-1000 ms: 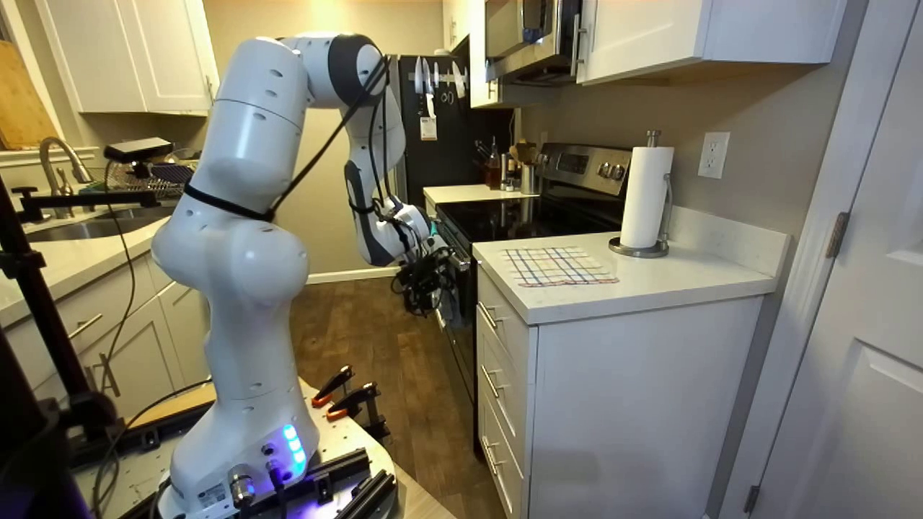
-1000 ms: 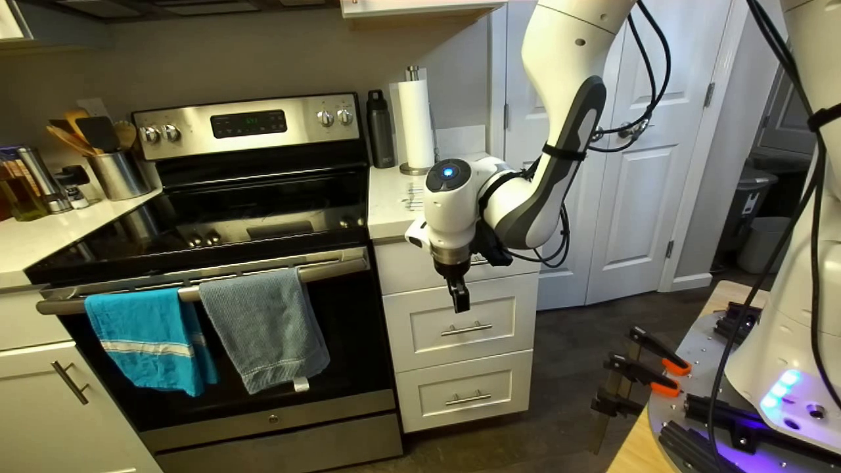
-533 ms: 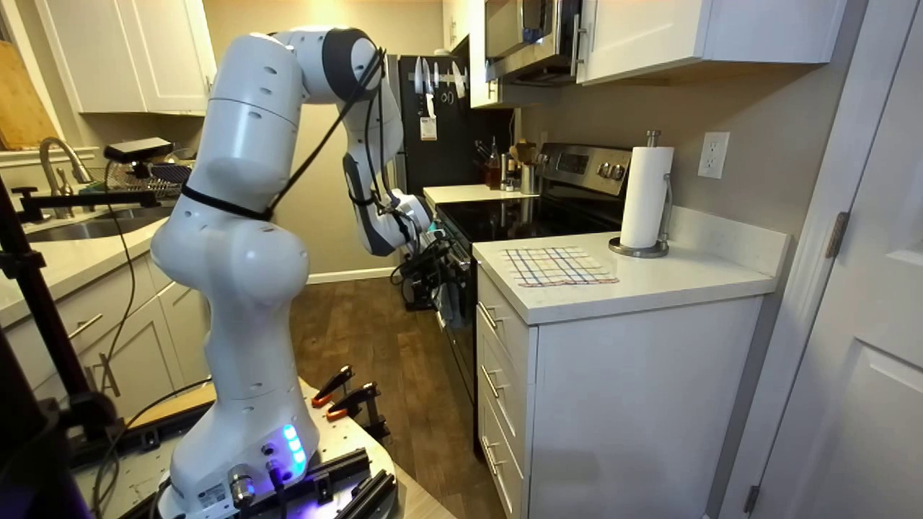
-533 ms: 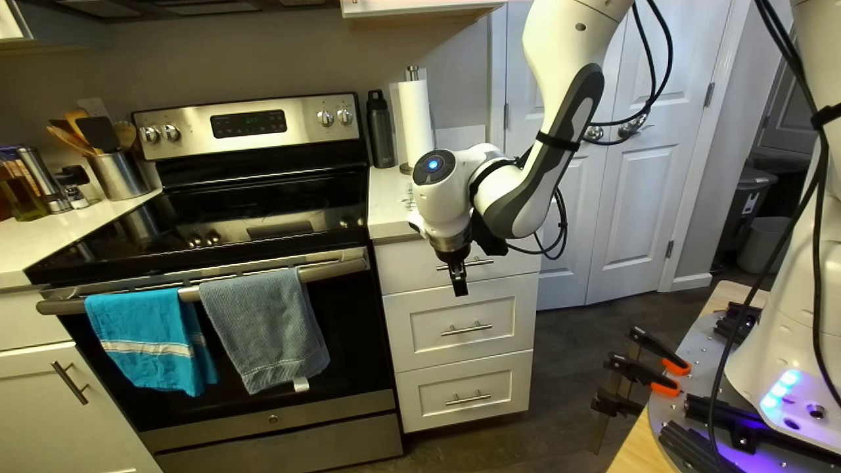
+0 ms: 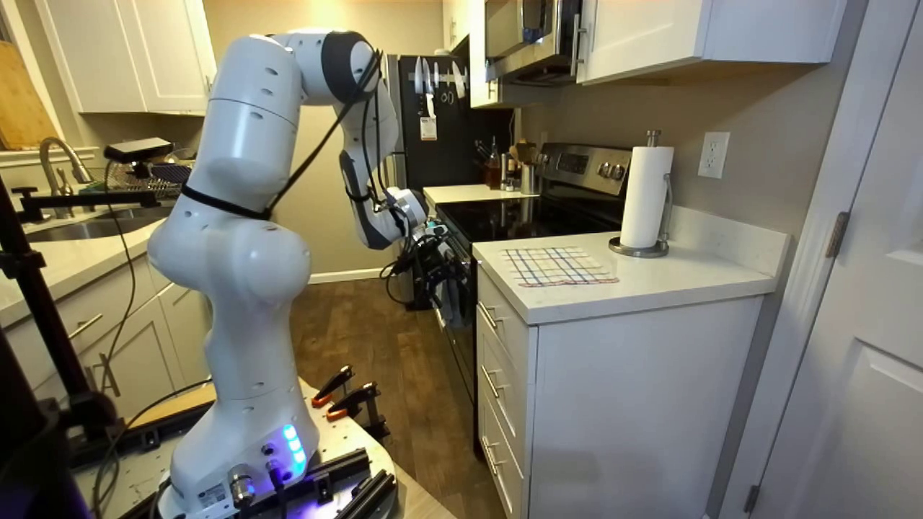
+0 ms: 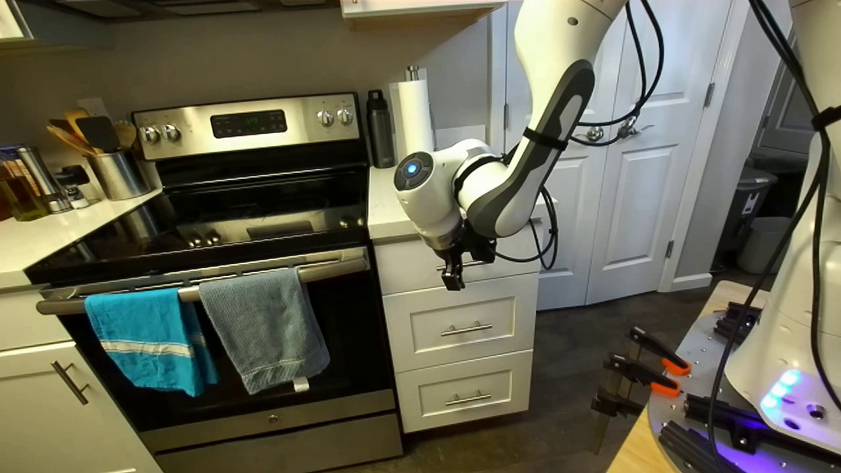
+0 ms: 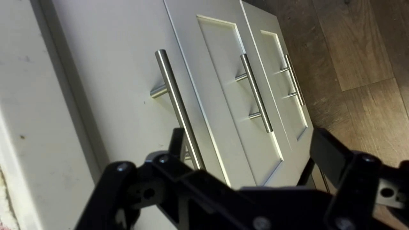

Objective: Pull open the top drawer

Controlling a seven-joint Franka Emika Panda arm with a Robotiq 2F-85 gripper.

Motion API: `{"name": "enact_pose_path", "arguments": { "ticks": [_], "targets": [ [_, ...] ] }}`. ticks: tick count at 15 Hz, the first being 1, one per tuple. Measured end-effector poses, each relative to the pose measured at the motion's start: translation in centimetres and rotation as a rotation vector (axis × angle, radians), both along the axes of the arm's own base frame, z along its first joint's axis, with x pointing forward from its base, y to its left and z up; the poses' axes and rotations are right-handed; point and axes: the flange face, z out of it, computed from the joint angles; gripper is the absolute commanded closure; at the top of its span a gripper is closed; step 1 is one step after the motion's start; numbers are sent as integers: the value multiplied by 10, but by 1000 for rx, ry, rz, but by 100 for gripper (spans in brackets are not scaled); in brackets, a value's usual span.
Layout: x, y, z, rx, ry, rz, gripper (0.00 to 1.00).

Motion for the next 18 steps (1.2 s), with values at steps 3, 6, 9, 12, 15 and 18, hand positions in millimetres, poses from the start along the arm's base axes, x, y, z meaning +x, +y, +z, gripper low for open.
{"name": "enact_pose_path", "arguments": {
  "ticks": [3,6,9,12,15,18],
  "targets": [
    [-2,-2,-6,-26,10,14,0],
    [-2,-9,-19,-70,19,69,0],
    [5,-23,-35,-122,22,122,0],
    [17,-41,-56,-167,30,153,0],
    [27,-54,-78,-170,33,205,0],
    [31,-58,-95,-171,37,264,0]
  ]
}}
